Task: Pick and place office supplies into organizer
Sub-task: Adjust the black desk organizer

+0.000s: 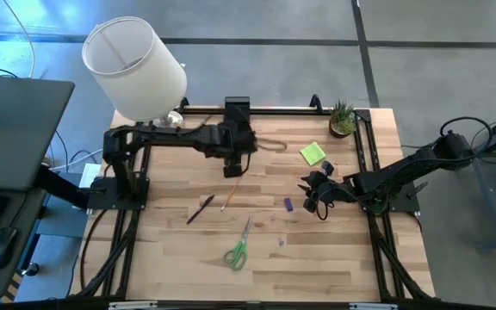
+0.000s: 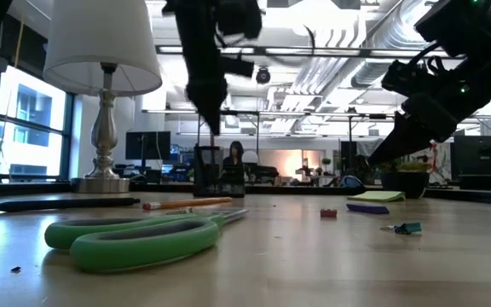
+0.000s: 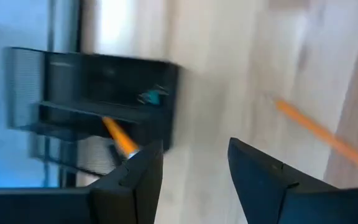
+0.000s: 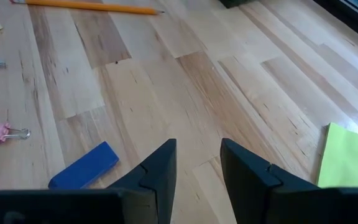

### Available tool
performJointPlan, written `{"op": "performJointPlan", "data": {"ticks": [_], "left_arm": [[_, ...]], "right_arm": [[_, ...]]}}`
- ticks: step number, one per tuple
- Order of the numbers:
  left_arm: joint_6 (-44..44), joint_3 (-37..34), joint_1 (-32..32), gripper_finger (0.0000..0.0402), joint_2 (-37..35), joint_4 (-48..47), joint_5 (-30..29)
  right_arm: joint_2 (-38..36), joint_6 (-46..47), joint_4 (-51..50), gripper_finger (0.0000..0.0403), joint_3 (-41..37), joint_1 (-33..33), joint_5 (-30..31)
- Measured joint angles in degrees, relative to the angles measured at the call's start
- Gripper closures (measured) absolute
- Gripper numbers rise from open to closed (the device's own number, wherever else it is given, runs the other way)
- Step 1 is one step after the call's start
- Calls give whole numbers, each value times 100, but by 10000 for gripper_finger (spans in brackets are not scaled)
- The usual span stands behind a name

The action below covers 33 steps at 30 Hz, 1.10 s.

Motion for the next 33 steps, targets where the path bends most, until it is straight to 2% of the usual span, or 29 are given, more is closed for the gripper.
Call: {"op": "performJointPlan", "data": {"ticks": [6,11,17,26,33], "left_arm": [[-1236,614,616,234,-147,405,310],[-1479,724,1213,234,-80,576,965],[-1744,658,1694,234,191,385,1143],[-1774,665,1765,234,753,488,863],[-1772,669,1771,234,889,593,666]], "right_arm": [[0,-8,78,286,0,-1,-22],[2,0,78,286,0,-2,-229],[0,-7,70,286,0,-2,-256],[0,-69,-13,286,0,-2,-229],[2,-99,-20,286,0,-2,-190]]}}
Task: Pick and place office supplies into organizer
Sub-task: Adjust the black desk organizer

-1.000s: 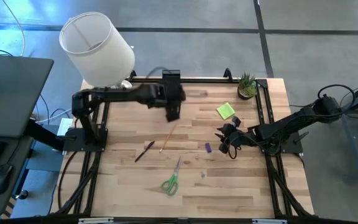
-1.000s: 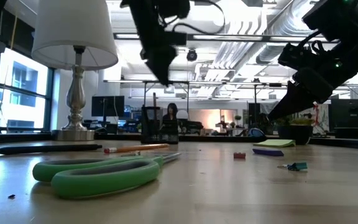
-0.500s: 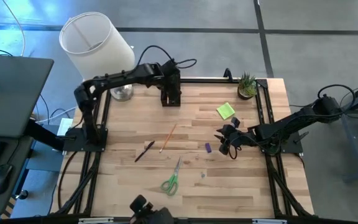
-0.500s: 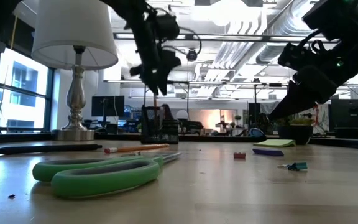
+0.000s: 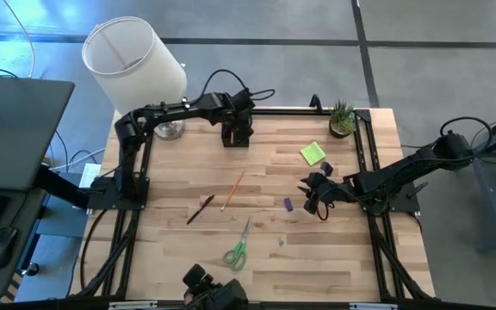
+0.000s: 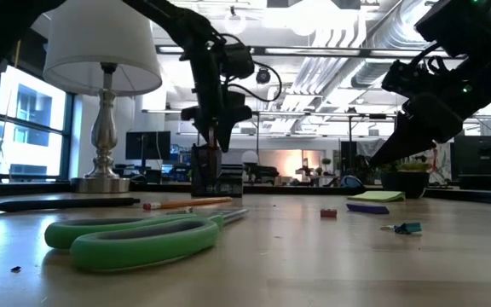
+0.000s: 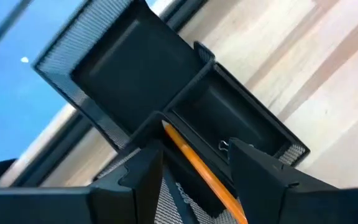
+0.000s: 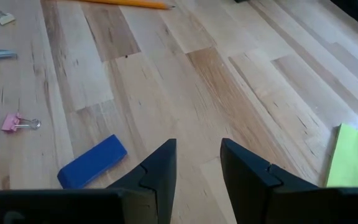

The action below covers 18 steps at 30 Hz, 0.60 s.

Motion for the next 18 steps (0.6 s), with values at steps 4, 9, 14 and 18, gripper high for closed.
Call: {"op": "performJointPlan", "data": {"ticks": [4,9,14,18], "left_arm": [[35,0,-2,234,49,-64,-81],[235,3,-7,262,225,-92,-34],[641,2,-8,324,353,-99,-29],[944,13,-7,384,354,-69,4]], "right_arm": [[0,9,0,286,0,0,-1],[0,28,-2,286,0,0,0],[0,43,-23,286,0,0,0],[0,43,-46,286,0,0,17]]}}
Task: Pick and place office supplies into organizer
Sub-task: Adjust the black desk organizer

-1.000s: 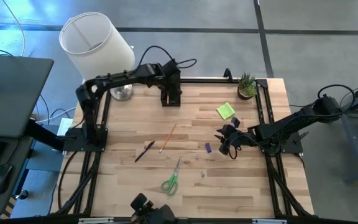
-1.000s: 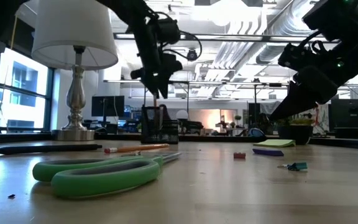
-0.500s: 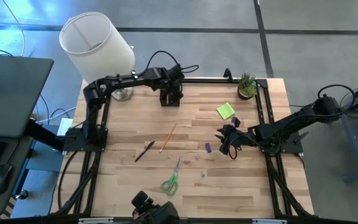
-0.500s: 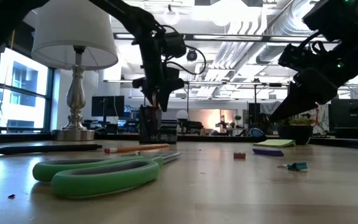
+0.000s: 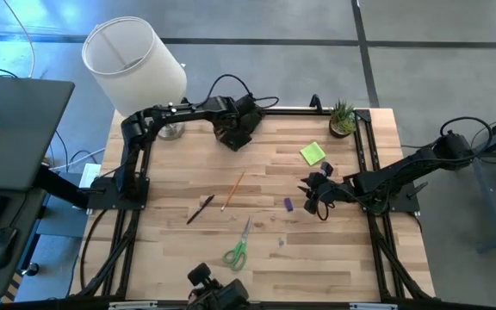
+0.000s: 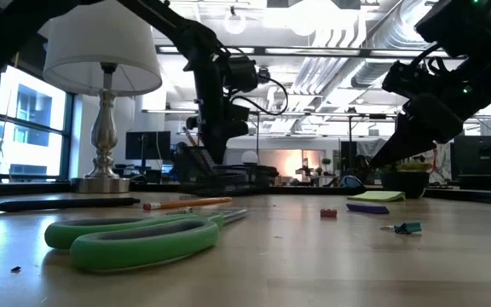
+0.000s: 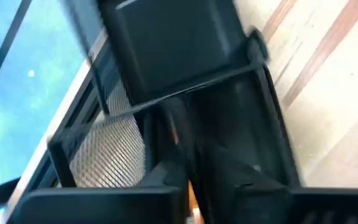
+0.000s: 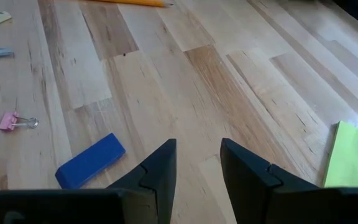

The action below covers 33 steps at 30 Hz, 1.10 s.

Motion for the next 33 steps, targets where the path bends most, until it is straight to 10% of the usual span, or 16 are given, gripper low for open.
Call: {"op": "performJointPlan", "data": {"ticks": [18,33], "left_arm": [[3727,82,-2,400,-2,1291,880],[3709,84,164,401,12,1557,1148]], "right_arm": [[0,2,4,286,0,0,4],[0,3,7,286,0,0,55]]}}
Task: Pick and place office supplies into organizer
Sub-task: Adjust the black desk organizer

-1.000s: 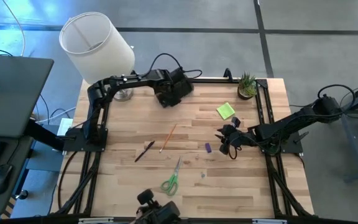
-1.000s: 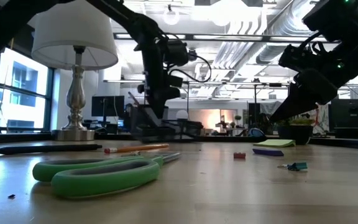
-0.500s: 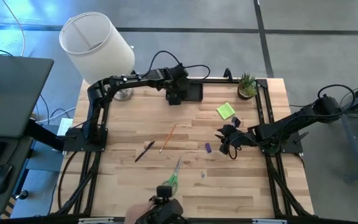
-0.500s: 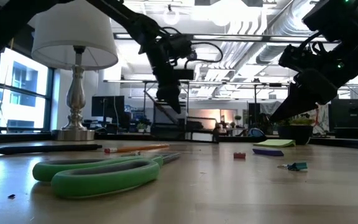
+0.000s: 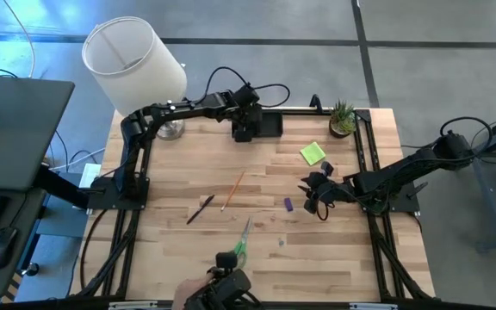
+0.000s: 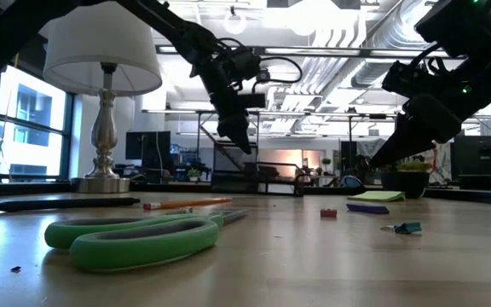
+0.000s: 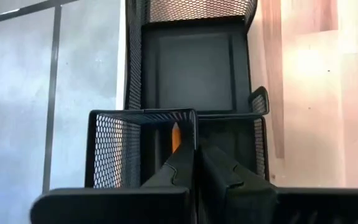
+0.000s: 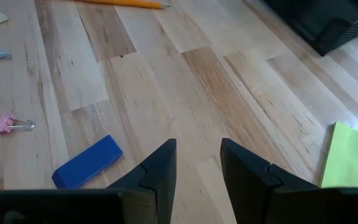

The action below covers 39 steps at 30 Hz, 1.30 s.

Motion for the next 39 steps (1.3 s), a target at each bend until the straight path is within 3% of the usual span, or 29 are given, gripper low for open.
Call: {"op": "performJointPlan", "data": {"ticks": [6,12,21,24,32,36,39], "left_arm": [[-4,2,-15,388,1,83,-49],[-147,9,-15,345,1,83,-158],[-153,45,-173,283,-22,93,-1615],[-158,228,-398,275,-55,17,-1842],[-1107,494,-1032,273,-60,-682,-1712],[-1544,499,-1217,273,57,-1070,-522],[-1504,471,-1282,273,322,-1243,-522]], "right_arm": [[0,1,2,286,0,0,0],[0,1,2,286,0,2,-2],[0,3,2,286,0,2,-4],[0,3,2,286,0,0,-4],[0,132,-2,286,0,0,-96],[0,152,-13,286,0,0,-96],[0,169,-11,286,0,0,-106]]}}
